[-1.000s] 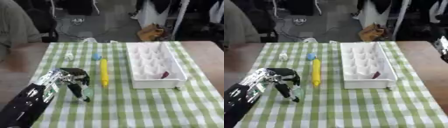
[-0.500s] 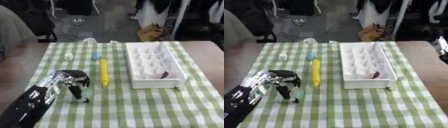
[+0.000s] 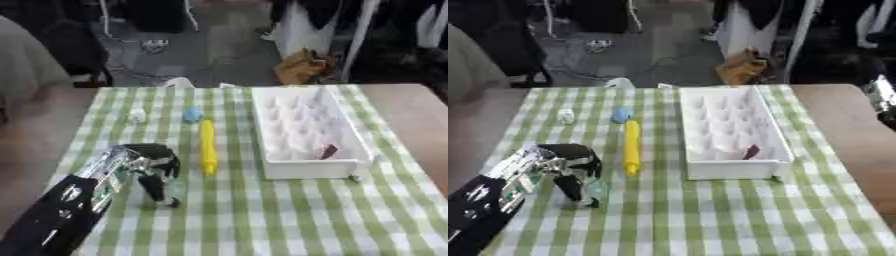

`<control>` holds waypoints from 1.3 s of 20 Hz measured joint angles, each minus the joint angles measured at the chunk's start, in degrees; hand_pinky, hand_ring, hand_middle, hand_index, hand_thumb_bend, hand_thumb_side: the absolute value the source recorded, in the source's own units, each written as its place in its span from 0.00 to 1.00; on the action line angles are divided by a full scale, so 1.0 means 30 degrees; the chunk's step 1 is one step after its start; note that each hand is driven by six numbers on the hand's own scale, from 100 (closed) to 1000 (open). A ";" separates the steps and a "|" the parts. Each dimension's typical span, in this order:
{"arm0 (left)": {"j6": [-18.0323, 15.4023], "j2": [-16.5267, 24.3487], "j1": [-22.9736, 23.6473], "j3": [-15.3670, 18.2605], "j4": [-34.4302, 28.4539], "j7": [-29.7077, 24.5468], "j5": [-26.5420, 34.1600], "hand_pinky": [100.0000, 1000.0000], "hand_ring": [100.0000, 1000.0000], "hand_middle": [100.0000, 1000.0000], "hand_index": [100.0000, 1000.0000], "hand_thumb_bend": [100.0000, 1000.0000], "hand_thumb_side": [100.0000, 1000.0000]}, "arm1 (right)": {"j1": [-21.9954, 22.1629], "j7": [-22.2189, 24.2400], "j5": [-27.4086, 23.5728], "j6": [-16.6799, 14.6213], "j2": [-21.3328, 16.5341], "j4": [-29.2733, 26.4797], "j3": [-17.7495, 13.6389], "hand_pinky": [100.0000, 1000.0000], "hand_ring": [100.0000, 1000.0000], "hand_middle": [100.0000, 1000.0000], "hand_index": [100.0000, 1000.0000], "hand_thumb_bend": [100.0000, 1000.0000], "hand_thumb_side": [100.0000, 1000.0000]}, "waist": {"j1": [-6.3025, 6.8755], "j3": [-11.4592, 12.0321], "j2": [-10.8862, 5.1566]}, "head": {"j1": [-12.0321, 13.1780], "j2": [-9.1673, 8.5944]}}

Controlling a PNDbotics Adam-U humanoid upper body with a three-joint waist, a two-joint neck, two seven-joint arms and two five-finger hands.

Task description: Pick up objects on the table and place them in the box.

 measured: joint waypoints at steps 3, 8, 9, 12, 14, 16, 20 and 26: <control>0.0044 -0.0008 -0.0097 0.0000 0.0060 0.0209 -0.0108 0.69 0.71 0.54 0.71 0.65 0.39 | 0.0000 0.0001 0.0000 0.0001 0.0000 0.0000 0.0000 0.71 0.75 0.76 0.94 0.18 0.50 | 0.0000 -0.0005 0.0000 | 0.0000 -0.0001; 0.0089 -0.0182 -0.0151 -0.0004 0.0182 0.0432 -0.0241 0.69 0.71 0.54 0.71 0.62 0.34 | 0.0000 0.0002 0.0000 0.0002 0.0000 0.0000 0.0000 0.71 0.75 0.76 0.94 0.18 0.50 | 0.0000 -0.0026 0.0000 | 0.0000 -0.0003; 0.0103 -0.0184 -0.0162 -0.0005 0.0226 0.0467 -0.0306 0.69 0.71 0.54 0.71 0.61 0.33 | 0.0000 0.0002 0.0000 0.0002 0.0000 0.0000 0.0000 0.71 0.75 0.76 0.94 0.18 0.50 | 0.0000 -0.0045 0.0000 | 0.0000 -0.0004; 0.0100 -0.0335 -0.0197 -0.0012 0.0415 0.0581 -0.0456 0.69 0.71 0.53 0.70 0.55 0.28 | 0.0000 0.0003 0.0000 0.0003 0.0001 0.0000 0.0001 0.71 0.75 0.76 0.94 0.18 0.50 | 0.0000 -0.0082 0.0000 | -0.0002 -0.0008; 0.0112 -0.0370 -0.0226 -0.0018 0.0537 0.0665 -0.0541 0.69 0.70 0.53 0.69 0.49 0.23 | 0.0000 0.0003 0.0000 0.0003 0.0001 0.0000 0.0001 0.71 0.75 0.76 0.94 0.18 0.50 | 0.0000 -0.0089 0.0000 | -0.0004 -0.0008; 0.0118 -0.0486 -0.0277 -0.0020 0.0643 0.0799 -0.0600 0.69 0.70 0.53 0.69 0.49 0.23 | 0.0000 0.0003 0.0000 0.0003 0.0001 0.0000 0.0001 0.71 0.75 0.76 0.94 0.18 0.50 | 0.0000 -0.0089 0.0000 | -0.0006 -0.0009; 0.0133 -0.0535 -0.0312 -0.0074 0.0774 0.1003 -0.0648 0.69 0.70 0.52 0.68 0.39 0.15 | 0.0000 0.0003 0.0000 0.0003 0.0001 0.0000 0.0001 0.71 0.75 0.76 0.94 0.18 0.50 | 0.0000 -0.0089 0.0000 | -0.0013 -0.0010; 0.0114 -0.0664 -0.0404 -0.0105 0.0990 0.1018 -0.0596 0.68 0.67 0.44 0.64 0.29 0.07 | 0.0000 0.0003 0.0000 0.0003 0.0001 0.0000 0.0001 0.71 0.75 0.76 0.94 0.18 0.50 | 0.0000 -0.0098 0.0000 | -0.0059 -0.0011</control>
